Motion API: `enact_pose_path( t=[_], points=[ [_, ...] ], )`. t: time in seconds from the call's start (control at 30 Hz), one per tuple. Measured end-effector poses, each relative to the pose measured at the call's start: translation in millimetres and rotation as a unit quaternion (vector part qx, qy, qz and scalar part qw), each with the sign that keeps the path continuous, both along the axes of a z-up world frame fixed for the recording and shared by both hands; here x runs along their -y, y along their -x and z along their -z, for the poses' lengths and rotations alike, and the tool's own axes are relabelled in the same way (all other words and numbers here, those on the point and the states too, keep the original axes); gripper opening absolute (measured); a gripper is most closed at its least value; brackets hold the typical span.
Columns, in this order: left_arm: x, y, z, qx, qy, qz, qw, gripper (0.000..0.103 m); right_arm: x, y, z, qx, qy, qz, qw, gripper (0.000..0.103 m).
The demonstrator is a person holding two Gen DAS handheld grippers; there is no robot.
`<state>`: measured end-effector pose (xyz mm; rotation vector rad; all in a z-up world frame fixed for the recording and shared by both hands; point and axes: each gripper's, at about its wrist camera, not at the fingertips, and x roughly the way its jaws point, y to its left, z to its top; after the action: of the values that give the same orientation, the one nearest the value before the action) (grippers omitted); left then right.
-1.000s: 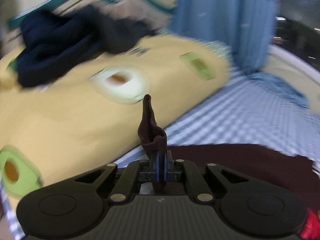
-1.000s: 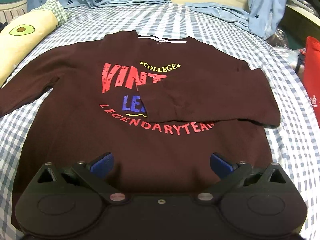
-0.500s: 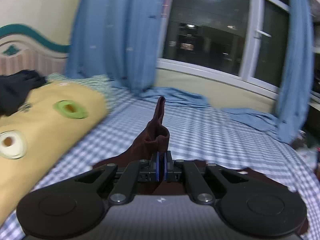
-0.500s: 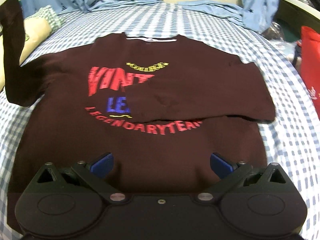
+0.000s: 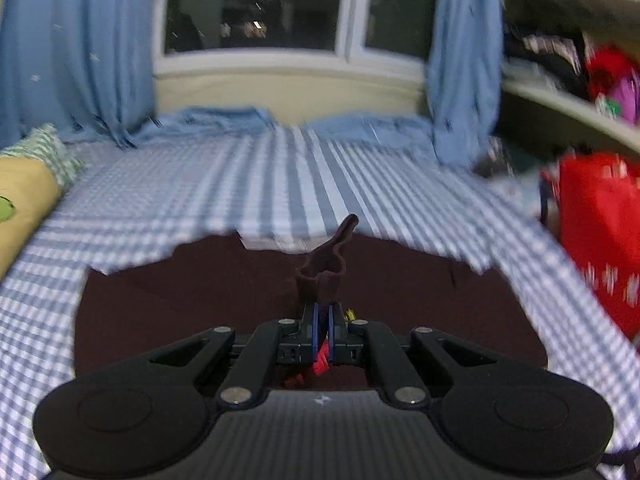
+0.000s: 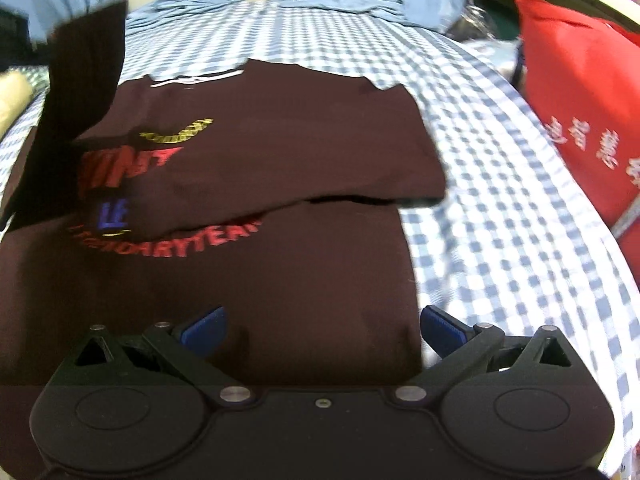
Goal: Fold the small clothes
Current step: 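Carry the cuff with the left gripper across the chest and release it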
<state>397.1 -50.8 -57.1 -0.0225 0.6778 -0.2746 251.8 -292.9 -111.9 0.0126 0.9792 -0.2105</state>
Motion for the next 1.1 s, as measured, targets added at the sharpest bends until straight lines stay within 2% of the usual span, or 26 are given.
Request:
enact_pose_path(
  t=[0.1,0.23,0.37,0.5,0.53,0.57,0.6,0.67,0.73,0.8,0.87,0.93,1.1],
  points=[
    [19.6,2.2,22.2,-0.034,-0.008,0.012,0.9993,0.003,15.6,4.0,3.2,-0.006,-0.001,0.014,1.000,0.102],
    [18.8,3.8,46.9,-0.065,-0.011,0.021,0.9976,0.003,29.6,7.6,8.3,-0.014,-0.004,0.029,0.999,0.102],
    [23.7,6.0,62.7,-0.089,-0.021,0.037,0.9952,0.003,34.2,7.8,13.4,-0.021,-0.008,0.032,0.999,0.102],
    [22.8,-2.5,73.6,-0.135,-0.016,0.049,0.9895,0.006,32.0,5.3,15.1,-0.023,-0.011,0.027,0.999,0.102],
    [21.2,-3.9,75.3,-0.146,-0.009,0.048,0.9881,0.010,31.0,4.4,15.1,-0.023,-0.011,0.024,0.999,0.102],
    [18.0,-4.7,76.5,-0.156,0.002,0.049,0.9865,0.021,29.7,3.5,15.0,-0.023,-0.012,0.022,0.999,0.102],
    [14.0,-5.2,76.7,-0.165,0.014,0.050,0.9849,0.028,28.2,3.0,14.7,-0.023,-0.012,0.021,0.999,0.102],
    [4.8,-2.8,74.7,-0.169,0.030,0.044,0.9841,0.057,25.7,1.4,14.3,-0.023,-0.013,0.018,0.999,0.102],
    [-4.1,0.4,69.5,-0.162,0.034,0.037,0.9854,0.067,23.3,-1.1,14.9,-0.023,-0.014,0.015,1.000,0.102],
    [-15.9,3.7,65.5,-0.159,0.037,0.030,0.9861,0.073,18.3,-5.7,15.9,-0.024,-0.015,0.010,1.000,0.102],
    [-32.5,6.2,62.1,-0.158,0.041,0.012,0.9866,0.084,10.8,-11.1,17.1,-0.024,-0.015,0.002,1.000,0.102],
    [-53.4,8.0,60.2,-0.156,0.043,-0.017,0.9867,0.092,1.1,-16.6,17.8,-0.024,-0.016,-0.010,1.000,0.102],
    [-124.5,10.9,67.0,-0.161,0.041,-0.106,0.9803,0.100,-32.6,-35.2,16.6,-0.010,-0.017,-0.050,0.999,0.102]
  ],
)
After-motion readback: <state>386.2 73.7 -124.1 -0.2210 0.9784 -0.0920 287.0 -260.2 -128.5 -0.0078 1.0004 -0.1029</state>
